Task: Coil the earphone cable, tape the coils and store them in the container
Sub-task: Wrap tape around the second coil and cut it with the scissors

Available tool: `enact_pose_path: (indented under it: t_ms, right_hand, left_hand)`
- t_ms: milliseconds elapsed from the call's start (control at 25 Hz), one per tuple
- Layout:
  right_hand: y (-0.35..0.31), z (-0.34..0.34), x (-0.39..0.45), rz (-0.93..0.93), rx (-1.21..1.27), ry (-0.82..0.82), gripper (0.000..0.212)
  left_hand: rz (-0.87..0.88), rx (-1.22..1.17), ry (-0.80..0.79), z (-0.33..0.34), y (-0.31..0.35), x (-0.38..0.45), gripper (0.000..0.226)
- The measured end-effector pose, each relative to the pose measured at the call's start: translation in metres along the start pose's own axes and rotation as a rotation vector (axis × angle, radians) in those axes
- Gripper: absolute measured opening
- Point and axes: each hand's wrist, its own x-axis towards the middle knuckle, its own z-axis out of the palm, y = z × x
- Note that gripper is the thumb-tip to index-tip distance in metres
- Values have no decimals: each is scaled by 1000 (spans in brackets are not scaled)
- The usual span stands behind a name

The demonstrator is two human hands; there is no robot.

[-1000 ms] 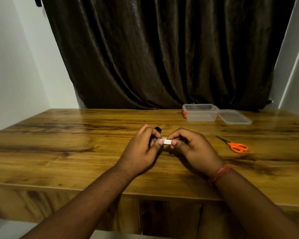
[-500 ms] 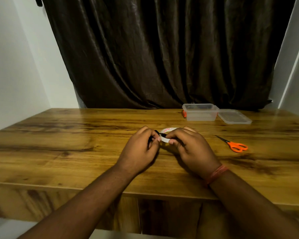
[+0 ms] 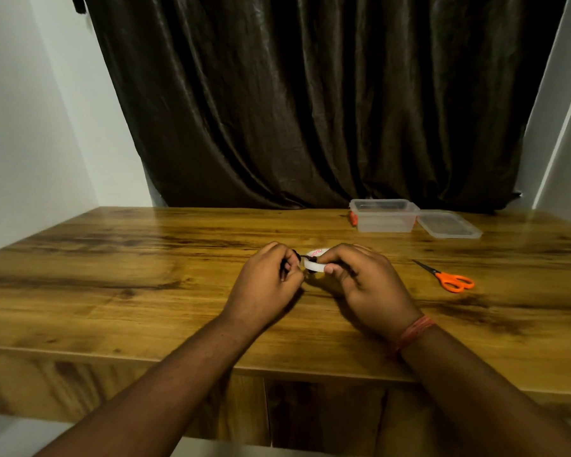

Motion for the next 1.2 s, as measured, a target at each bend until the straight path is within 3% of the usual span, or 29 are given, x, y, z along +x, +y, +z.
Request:
enact_pose_path:
  t_ms: [200, 320, 400, 680, 1000, 1200]
  right_hand:
    - [9, -6, 0, 251, 454, 35, 19]
    - [12, -4, 2, 372, 712, 90, 23]
    - [13, -4, 3, 417, 776, 86, 28]
    - [13, -6, 5, 472, 795, 107, 31]
    - [10, -7, 2, 358, 440, 146, 31]
    - [9, -5, 2, 284, 333, 128, 26]
  left_hand:
    - [-171, -118, 8, -1, -1, 1, 11]
    - [-521, -578, -9, -4, -1, 2, 15]
    - [-655, -730, -1, -7, -2, 4, 18]
    - [-569, -796, -150, -9, -2, 3, 17]
    - [-430, -1119, -381, -10, -14, 6, 29]
    - [-476, -1249, -371, -9, -21, 8, 25]
